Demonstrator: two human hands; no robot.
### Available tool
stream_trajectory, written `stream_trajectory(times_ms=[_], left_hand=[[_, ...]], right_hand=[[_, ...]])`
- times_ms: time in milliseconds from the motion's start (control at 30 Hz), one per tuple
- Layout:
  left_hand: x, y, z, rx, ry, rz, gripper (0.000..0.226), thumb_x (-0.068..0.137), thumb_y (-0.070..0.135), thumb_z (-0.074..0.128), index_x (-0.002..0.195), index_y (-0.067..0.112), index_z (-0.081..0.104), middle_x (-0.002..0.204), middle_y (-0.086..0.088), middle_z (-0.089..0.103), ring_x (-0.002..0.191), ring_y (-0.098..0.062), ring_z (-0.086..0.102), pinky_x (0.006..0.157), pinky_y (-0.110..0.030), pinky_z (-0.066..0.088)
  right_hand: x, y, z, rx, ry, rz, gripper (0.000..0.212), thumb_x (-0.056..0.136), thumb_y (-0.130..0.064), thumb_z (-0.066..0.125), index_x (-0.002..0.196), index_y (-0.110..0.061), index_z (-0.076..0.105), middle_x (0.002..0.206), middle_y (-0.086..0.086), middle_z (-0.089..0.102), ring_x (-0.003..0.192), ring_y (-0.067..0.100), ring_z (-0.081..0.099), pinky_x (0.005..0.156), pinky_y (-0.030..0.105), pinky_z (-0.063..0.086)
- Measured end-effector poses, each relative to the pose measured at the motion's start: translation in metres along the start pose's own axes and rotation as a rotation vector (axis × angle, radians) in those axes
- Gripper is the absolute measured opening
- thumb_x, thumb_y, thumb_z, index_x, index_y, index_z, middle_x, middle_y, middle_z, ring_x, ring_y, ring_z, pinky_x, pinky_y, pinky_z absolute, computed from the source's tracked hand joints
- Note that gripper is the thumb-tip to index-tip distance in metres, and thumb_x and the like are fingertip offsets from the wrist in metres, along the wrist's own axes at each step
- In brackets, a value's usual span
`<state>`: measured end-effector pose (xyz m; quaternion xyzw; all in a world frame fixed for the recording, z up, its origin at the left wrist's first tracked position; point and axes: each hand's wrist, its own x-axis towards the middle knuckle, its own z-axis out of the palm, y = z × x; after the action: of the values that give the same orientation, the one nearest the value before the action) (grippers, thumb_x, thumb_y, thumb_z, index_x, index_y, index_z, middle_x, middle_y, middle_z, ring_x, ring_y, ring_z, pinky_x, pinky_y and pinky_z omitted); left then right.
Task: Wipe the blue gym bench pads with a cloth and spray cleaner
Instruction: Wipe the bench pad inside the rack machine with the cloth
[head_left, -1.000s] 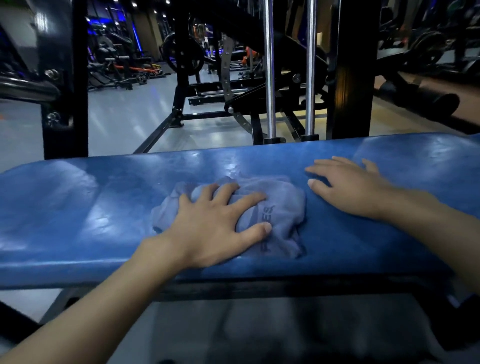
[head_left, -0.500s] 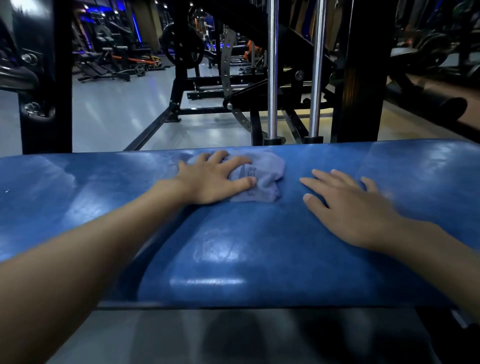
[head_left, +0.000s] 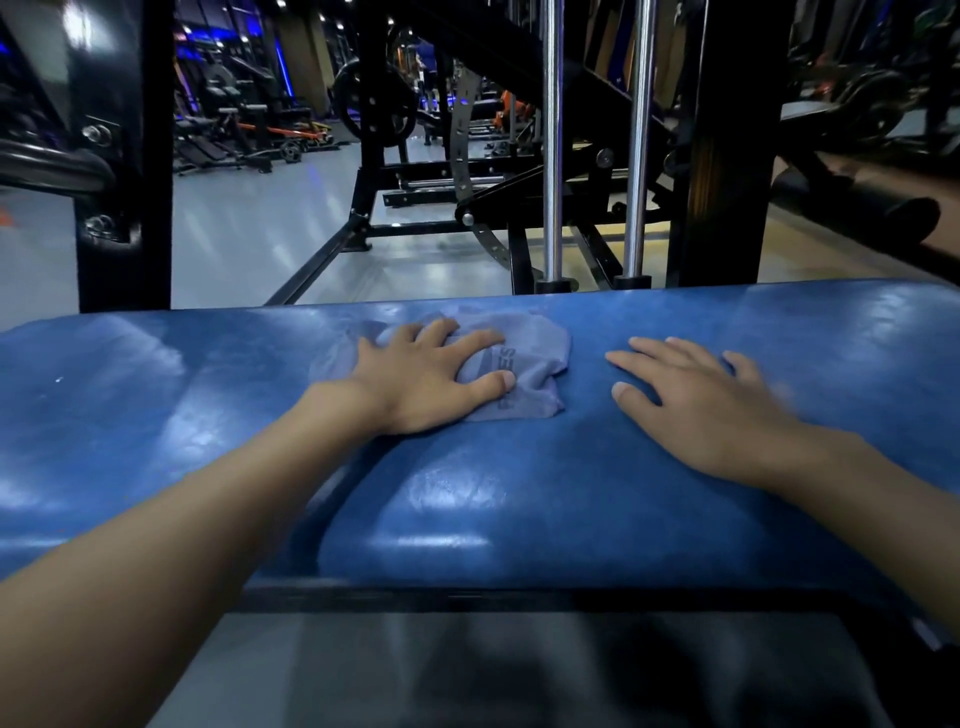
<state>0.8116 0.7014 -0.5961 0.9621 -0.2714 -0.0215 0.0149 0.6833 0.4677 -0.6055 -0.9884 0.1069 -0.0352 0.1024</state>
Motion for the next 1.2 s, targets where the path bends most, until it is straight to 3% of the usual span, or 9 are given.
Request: stream_trajectory(times_ms=[167,300,400,533,867,1200], left_hand=[[-0.074,0.010,0.005,0.039,0.038,0.038,0.080,0.065,0.091,0.001,0.141,0.067,0.010,0.163,0.012,0.017,0.150,-0.020,0.014,0.111,-0.061,0.021],[-0.101,0.012,0.009,0.057,0.065,0.052,0.079,0.067,0.090,0.001,0.142,0.066,0.006,0.161,0.015,0.017,0.149,-0.017,0.014,0.109,-0.059,0.024],[-0.089,0.010,0.007,0.025,0.044,0.031,0.078,0.064,0.091,0.003,0.139,0.069,0.009,0.161,0.015,0.017,0.150,-0.016,0.013,0.111,-0.062,0.021],[-0.047,-0.002,0.004,-0.010,0.011,0.010,0.077,0.065,0.092,0.007,0.138,0.069,0.013,0.162,0.012,0.017,0.151,-0.020,0.013,0.112,-0.066,0.015],[0.070,-0.031,-0.008,-0.004,0.005,-0.091,0.071,0.075,0.091,0.013,0.141,0.063,0.017,0.161,0.008,0.023,0.148,-0.030,0.022,0.105,-0.072,0.017],[-0.004,-0.026,0.001,0.013,0.017,-0.050,0.076,0.070,0.092,0.006,0.141,0.066,0.015,0.163,0.007,0.020,0.151,-0.029,0.017,0.112,-0.067,0.017]], right_hand=[[-0.003,-0.003,-0.004,-0.063,-0.042,0.000,0.052,0.101,-0.051,0.019,0.151,-0.041,0.026,0.163,-0.012,0.016,0.150,0.014,0.007,0.118,0.057,0.003],[0.002,-0.012,-0.011,-0.093,-0.023,-0.025,0.046,0.103,-0.045,0.025,0.147,-0.036,0.037,0.160,-0.010,0.025,0.150,0.017,0.010,0.116,0.059,0.001],[0.004,-0.024,-0.008,0.003,-0.019,-0.050,0.050,0.102,-0.048,0.025,0.151,-0.038,0.027,0.163,-0.011,0.018,0.151,0.013,0.009,0.119,0.055,0.001],[0.002,-0.030,0.007,-0.045,-0.083,-0.067,0.055,0.102,-0.051,0.016,0.154,-0.037,0.015,0.165,-0.012,0.005,0.151,0.013,-0.001,0.119,0.056,-0.001],[0.001,-0.030,0.008,-0.033,-0.051,-0.068,0.054,0.100,-0.053,0.017,0.153,-0.041,0.016,0.164,-0.015,0.005,0.151,0.009,-0.002,0.119,0.053,0.001],[0.000,-0.031,0.006,-0.003,-0.030,-0.064,0.053,0.100,-0.053,0.021,0.151,-0.040,0.024,0.163,-0.015,0.012,0.150,0.008,0.002,0.119,0.051,0.001]])
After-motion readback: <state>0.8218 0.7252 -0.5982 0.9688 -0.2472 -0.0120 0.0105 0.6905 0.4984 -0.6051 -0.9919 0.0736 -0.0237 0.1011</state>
